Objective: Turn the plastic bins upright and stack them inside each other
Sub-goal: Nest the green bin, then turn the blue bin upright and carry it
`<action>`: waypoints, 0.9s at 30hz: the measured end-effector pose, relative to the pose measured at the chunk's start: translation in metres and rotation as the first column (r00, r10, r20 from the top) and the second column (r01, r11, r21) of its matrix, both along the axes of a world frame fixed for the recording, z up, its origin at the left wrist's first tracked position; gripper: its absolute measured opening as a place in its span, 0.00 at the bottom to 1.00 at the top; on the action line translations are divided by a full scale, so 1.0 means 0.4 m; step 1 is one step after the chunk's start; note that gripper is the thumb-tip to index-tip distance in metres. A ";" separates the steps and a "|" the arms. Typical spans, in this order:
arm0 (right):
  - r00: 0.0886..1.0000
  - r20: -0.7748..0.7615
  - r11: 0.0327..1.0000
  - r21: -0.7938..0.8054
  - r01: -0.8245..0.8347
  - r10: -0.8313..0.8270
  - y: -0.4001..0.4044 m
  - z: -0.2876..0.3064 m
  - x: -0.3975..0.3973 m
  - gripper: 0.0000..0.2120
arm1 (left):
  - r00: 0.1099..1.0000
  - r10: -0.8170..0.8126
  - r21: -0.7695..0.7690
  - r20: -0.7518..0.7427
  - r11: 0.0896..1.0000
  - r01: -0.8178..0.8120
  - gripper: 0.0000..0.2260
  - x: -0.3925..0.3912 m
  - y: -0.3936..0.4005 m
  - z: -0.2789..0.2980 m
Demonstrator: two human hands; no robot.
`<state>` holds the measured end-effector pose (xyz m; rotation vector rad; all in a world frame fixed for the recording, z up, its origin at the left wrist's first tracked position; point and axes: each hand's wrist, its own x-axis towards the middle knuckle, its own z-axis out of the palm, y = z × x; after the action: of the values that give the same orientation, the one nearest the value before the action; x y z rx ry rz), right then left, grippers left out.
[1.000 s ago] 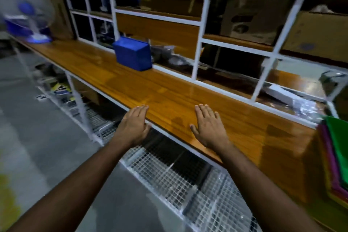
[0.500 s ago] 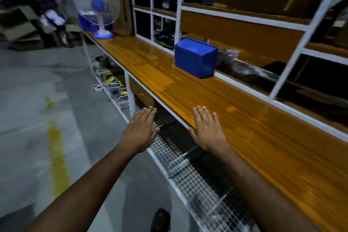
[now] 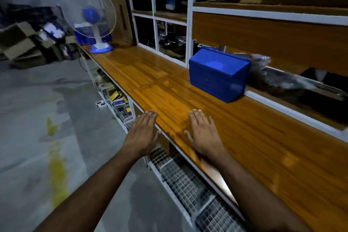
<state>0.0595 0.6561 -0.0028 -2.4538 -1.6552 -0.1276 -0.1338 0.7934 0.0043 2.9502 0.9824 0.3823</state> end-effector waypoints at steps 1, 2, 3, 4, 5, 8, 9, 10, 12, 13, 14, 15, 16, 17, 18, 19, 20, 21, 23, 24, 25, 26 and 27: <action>1.000 0.000 1.000 0.003 0.011 -0.011 0.033 0.000 0.022 0.36 | 1.000 -0.016 0.008 -0.009 1.000 0.016 0.32 0.025 0.039 0.003; 1.000 -0.003 1.000 0.012 0.026 -0.026 0.061 -0.001 0.043 0.36 | 0.999 -0.031 0.009 -0.017 0.999 0.031 0.32 0.048 0.076 0.003; 0.999 -0.014 0.999 0.024 0.044 -0.043 0.087 -0.004 0.065 0.35 | 0.999 -0.047 0.006 -0.024 0.999 0.048 0.32 0.074 0.115 0.002; 0.998 -0.029 0.997 0.030 0.065 -0.064 0.111 -0.006 0.087 0.35 | 0.997 -0.063 0.003 -0.033 0.998 0.063 0.32 0.103 0.154 0.001; 0.996 -0.042 0.996 0.029 0.086 -0.084 0.129 -0.009 0.105 0.34 | 0.996 -0.075 0.008 -0.046 0.997 0.076 0.32 0.128 0.187 -0.001; 0.980 -0.079 0.982 0.020 0.186 -0.184 0.198 -0.026 0.168 0.34 | 0.986 -0.152 0.021 -0.072 0.988 0.154 0.32 0.229 0.311 -0.005; 0.970 -0.099 0.974 0.017 0.224 -0.221 0.220 -0.026 0.188 0.35 | 0.980 -0.184 0.021 -0.073 0.982 0.186 0.32 0.268 0.353 -0.004; 0.961 -0.114 0.966 0.018 0.256 -0.253 0.237 -0.023 0.203 0.35 | 0.975 -0.211 0.026 -0.070 0.977 0.213 0.32 0.301 0.388 -0.002; 0.939 -0.107 0.942 0.050 0.332 -0.326 0.274 -0.010 0.238 0.36 | 0.958 -0.282 0.045 -0.054 0.958 0.285 0.33 0.384 0.465 0.007; 0.927 -0.095 0.925 0.080 0.371 -0.363 0.292 0.001 0.254 0.35 | 0.945 -0.323 0.056 -0.053 0.944 0.326 0.33 0.427 0.503 0.011; 0.911 -0.086 0.905 0.107 0.412 -0.404 0.311 0.013 0.271 0.35 | 0.928 -0.368 0.060 -0.055 0.927 0.371 0.33 0.473 0.538 0.018; 0.894 -0.081 0.885 0.127 0.448 -0.441 0.325 0.025 0.287 0.35 | 0.914 -0.401 0.059 -0.062 0.913 0.404 0.32 0.511 0.561 0.027; 0.871 -0.070 0.859 0.146 0.491 -0.486 0.347 0.040 0.307 0.35 | 0.898 -0.436 0.060 -0.058 0.897 0.439 0.32 0.553 0.588 0.039; 0.847 -0.051 0.834 0.153 0.531 -0.530 0.369 0.055 0.329 0.35 | 0.880 -0.473 0.070 -0.049 0.877 0.476 0.32 0.590 0.611 0.049; 0.821 -0.036 0.809 0.149 0.568 -0.570 0.394 0.071 0.354 0.35 | 0.855 -0.517 0.078 -0.044 0.851 0.519 0.32 0.626 0.632 0.061; 0.798 -0.026 0.789 0.136 0.600 -0.602 0.417 0.087 0.380 0.35 | 0.826 -0.562 0.080 -0.043 0.822 0.564 0.31 0.660 0.650 0.073; 0.781 -0.018 0.775 0.118 0.621 -0.624 0.433 0.099 0.404 0.35 | 0.800 -0.599 0.074 -0.041 0.797 0.600 0.31 0.688 0.660 0.084; 0.765 -0.007 0.760 0.104 0.642 -0.644 0.454 0.109 0.428 0.35 | 0.775 -0.631 0.058 -0.034 0.773 0.632 0.31 0.716 0.675 0.091; 0.737 0.030 0.737 0.081 0.671 -0.675 0.488 0.122 0.467 0.36 | 0.734 -0.679 0.028 -0.015 0.733 0.680 0.31 0.758 0.691 0.100; 0.727 0.054 0.729 0.071 0.681 -0.685 0.497 0.125 0.485 0.36 | 0.717 -0.697 0.010 -0.003 0.717 0.697 0.31 0.773 0.686 0.103; 0.715 0.069 0.718 0.057 0.694 -0.696 0.506 0.127 0.501 0.36 | 0.700 -0.714 -0.015 0.015 0.700 0.714 0.31 0.787 0.683 0.106; 0.704 0.076 0.707 0.035 0.706 -0.706 0.516 0.129 0.516 0.37 | 0.683 -0.729 -0.042 0.040 0.682 0.730 0.31 0.797 0.682 0.111; 0.694 0.081 0.696 0.005 0.718 -0.716 0.524 0.129 0.527 0.38 | 0.666 -0.742 -0.070 0.068 0.663 0.746 0.31 0.804 0.681 0.114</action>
<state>0.2703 0.8658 0.0487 -3.0013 -0.5995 -0.3029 0.1877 1.0656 0.0499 2.9052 -0.2742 0.3277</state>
